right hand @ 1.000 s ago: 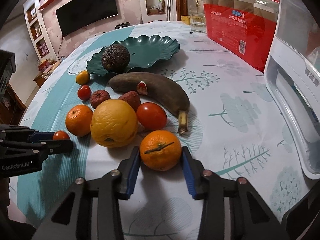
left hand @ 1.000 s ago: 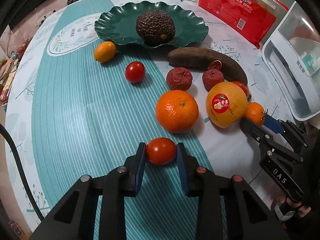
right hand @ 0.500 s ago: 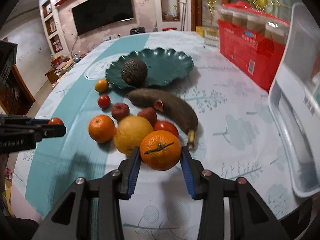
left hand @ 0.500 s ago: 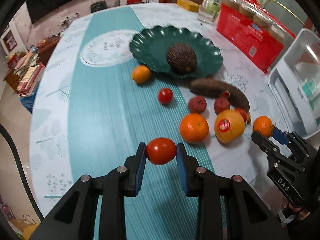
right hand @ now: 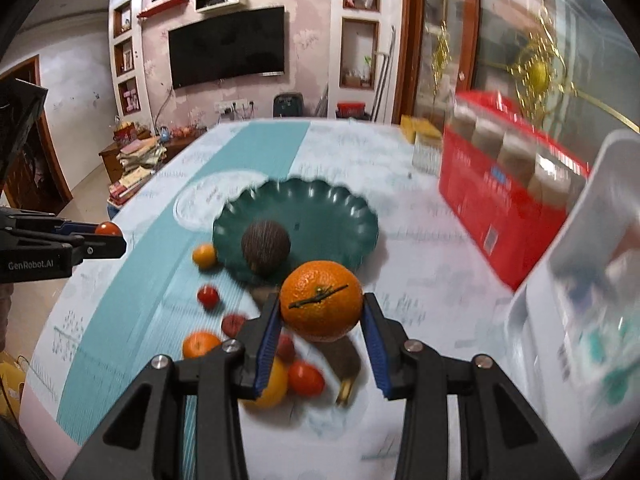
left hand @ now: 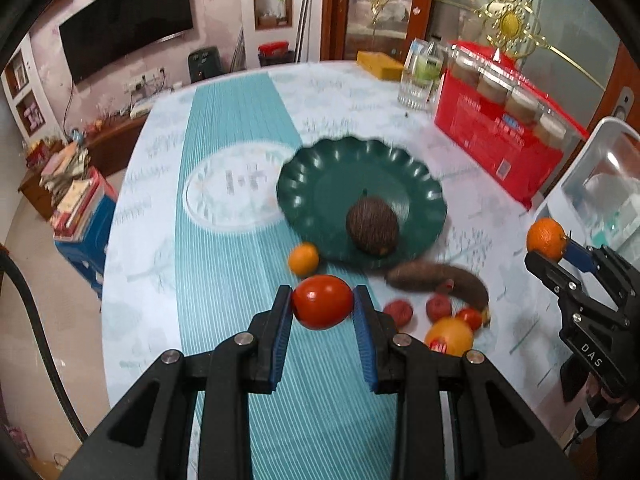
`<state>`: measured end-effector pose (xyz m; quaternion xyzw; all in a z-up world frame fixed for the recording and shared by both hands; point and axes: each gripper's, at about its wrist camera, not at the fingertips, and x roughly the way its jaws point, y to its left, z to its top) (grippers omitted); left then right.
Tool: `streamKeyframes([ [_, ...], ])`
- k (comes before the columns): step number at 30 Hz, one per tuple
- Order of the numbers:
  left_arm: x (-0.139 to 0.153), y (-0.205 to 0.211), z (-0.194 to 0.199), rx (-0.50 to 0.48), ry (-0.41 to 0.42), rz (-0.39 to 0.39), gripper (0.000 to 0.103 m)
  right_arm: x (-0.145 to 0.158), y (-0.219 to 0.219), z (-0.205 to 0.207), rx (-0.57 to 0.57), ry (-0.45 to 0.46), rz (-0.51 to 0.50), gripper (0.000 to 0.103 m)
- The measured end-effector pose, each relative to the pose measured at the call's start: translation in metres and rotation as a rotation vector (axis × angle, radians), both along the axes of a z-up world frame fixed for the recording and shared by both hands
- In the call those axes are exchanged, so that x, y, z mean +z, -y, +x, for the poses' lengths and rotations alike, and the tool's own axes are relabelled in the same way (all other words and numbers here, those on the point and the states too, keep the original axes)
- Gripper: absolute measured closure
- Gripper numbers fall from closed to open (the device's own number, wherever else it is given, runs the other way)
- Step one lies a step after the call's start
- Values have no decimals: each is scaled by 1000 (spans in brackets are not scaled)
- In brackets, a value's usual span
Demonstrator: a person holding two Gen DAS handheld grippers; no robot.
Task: Organize fruits
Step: 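Grasp the mandarin with the right tool while the left tool grasps a tomato, then place the mandarin and tomato on the green plate, opening both tools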
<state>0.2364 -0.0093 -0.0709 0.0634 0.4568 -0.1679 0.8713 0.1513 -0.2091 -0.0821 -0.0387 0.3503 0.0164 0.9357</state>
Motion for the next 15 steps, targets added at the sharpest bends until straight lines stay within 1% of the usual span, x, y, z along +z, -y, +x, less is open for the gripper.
streamKeyframes([
  [3,14,8,12,-14,37,16,74,13,-1,13,19,33,-28,63],
  [7,27,19,31,-18,59,20,74,27,-4,29,37,65,-39,63],
  [11,33,28,49,-25,80,18,74,38,-9,51,52,101,-33,63],
  [15,31,37,68,-30,87,6,74,40,-12,71,57,108,-12,63],
])
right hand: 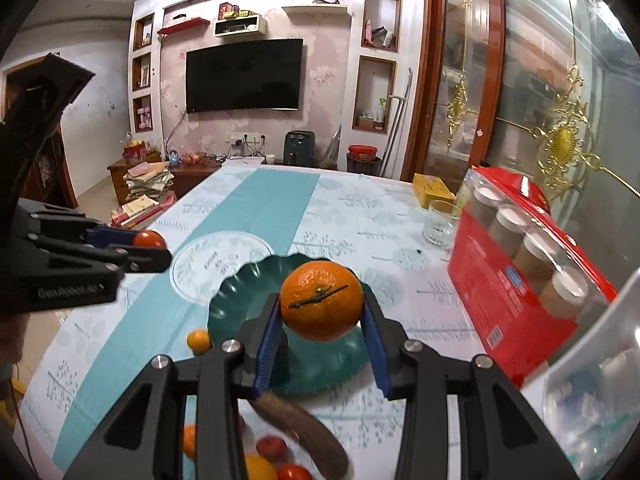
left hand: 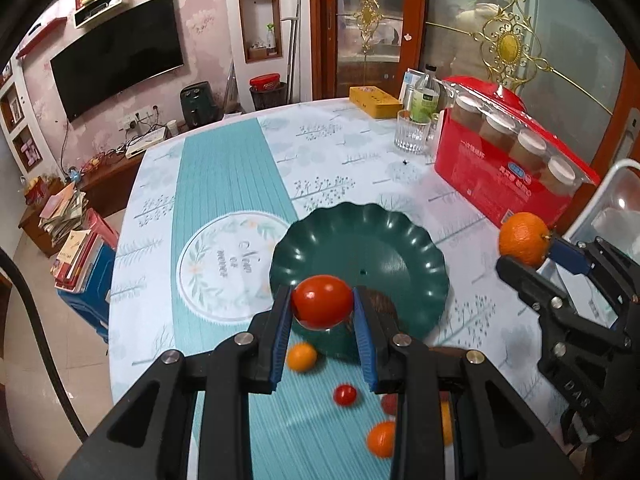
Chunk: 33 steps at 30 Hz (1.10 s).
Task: Organize fruits
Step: 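Place the mandarin and tomato on the green plate, opening both tools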
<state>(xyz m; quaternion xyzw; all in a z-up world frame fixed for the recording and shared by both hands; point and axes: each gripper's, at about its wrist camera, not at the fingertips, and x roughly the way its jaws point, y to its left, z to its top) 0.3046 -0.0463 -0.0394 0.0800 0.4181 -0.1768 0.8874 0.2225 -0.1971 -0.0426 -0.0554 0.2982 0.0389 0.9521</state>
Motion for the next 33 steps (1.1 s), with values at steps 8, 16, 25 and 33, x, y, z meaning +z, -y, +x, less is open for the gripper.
streamKeyframes([
  [8,-39,6,38,9,-92,-50,74,-34,3,37,-6,-74,36,63],
  [16,-89,-6,65,48,-168,-131,74,-82,8,59,-13,-180,68,63],
  [25,-128,-17,77,74,-227,-194,74,-122,3,71,-8,-272,107,63],
  [33,-126,-22,76,103,-232,-206,59,-124,5,73,-39,-286,157,57],
])
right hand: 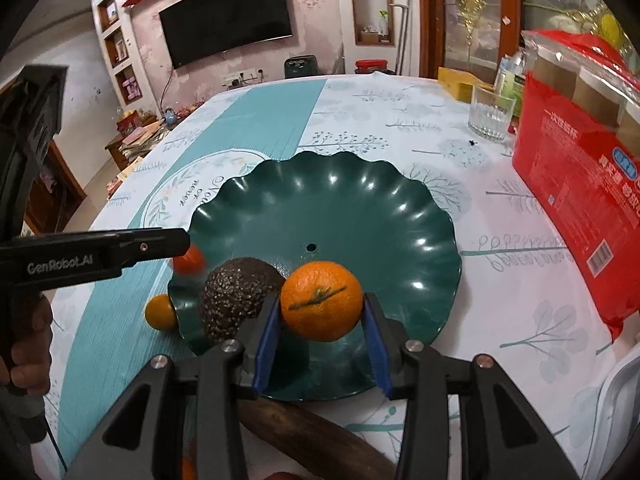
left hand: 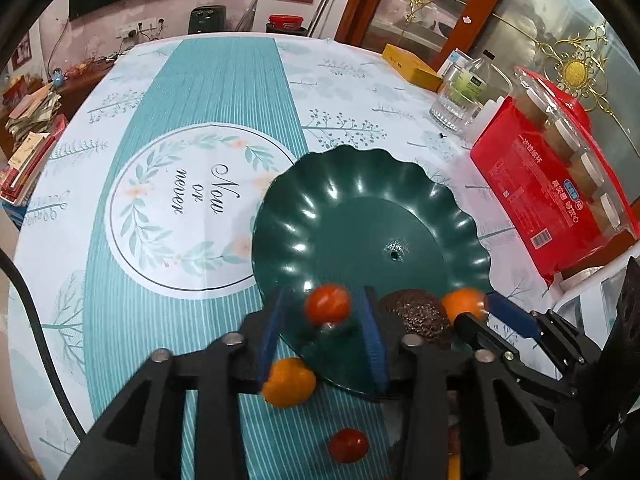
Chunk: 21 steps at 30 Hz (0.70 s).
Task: Organize fruits
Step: 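Place the mandarin and tomato on the green plate, opening both tools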
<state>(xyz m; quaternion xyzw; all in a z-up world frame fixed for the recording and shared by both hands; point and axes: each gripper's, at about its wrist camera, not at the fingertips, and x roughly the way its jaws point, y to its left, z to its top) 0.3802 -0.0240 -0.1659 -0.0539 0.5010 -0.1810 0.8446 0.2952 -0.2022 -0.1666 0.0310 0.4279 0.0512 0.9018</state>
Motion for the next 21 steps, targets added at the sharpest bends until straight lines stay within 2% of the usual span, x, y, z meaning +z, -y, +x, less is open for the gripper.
streamKeyframes([
  [1,3,-1,-2,5,8,0,54,2,1,-1,-6,3,7,52],
  [4,12,-6,-11,31,13,-12,48,10,5,-5,-22,15,0,50],
  [15,36,-33,-74,90,-5,-27,48,45,15,-58,-67,38,-16,49],
  [21,53,-44,-114,76,11,-30,48,61,20,-100,-112,48,-21,48],
])
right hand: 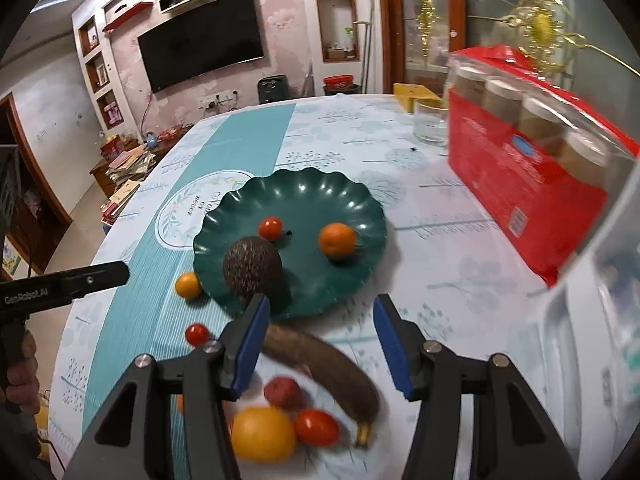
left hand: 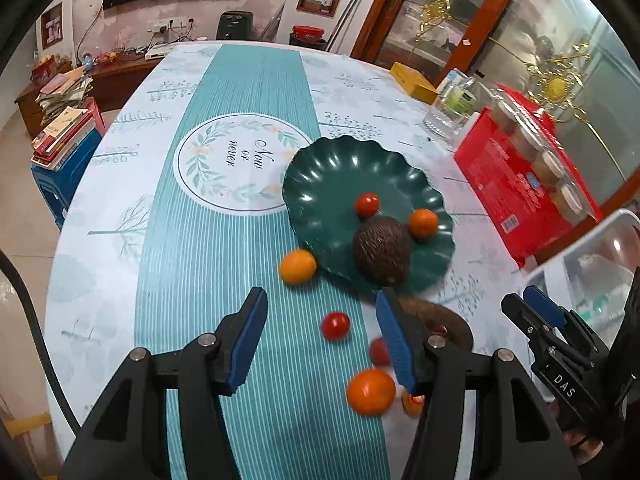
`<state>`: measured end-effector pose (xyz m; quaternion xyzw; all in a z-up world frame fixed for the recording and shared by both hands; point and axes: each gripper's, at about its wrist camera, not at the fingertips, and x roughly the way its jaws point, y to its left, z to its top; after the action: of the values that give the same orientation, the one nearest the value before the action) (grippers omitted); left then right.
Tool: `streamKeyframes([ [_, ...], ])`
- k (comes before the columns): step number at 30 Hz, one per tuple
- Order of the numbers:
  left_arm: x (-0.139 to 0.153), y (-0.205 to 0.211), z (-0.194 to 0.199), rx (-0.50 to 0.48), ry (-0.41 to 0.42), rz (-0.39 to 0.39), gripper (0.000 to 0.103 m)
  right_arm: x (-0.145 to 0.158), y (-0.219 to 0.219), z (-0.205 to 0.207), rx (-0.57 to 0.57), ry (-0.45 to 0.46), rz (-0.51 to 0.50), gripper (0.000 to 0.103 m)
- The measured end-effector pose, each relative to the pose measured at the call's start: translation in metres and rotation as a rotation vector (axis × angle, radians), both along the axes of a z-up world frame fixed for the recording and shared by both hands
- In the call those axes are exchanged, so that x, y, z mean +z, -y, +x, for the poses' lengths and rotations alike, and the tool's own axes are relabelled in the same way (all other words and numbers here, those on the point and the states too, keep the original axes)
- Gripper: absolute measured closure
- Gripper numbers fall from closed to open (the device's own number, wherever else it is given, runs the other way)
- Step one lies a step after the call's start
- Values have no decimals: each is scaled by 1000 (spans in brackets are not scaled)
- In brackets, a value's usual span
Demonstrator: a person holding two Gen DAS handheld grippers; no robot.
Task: Organize fruits
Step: 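Place the mandarin and tomato on the green plate, opening both tools, then move both tools back toward the remaining fruit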
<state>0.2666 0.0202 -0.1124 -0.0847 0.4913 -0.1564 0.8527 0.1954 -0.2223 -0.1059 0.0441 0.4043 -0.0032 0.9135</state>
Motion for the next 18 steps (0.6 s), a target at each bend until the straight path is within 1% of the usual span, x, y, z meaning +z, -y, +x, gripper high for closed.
streamKeyframes([
  [4,12,-4,-27,-17,8,7,48,7,0,-28,-25,3,-5,46],
  [8,17,-7,-50,-37,8,3,48,12,-1,-53,-41,11,-9,43],
  [12,16,-8,-71,-55,-1,14,48,11,-6,-76,-47,7,-5,39],
  [18,7,-10,-96,-69,-39,20,48,5,-16,-106,-50,-19,11,39],
])
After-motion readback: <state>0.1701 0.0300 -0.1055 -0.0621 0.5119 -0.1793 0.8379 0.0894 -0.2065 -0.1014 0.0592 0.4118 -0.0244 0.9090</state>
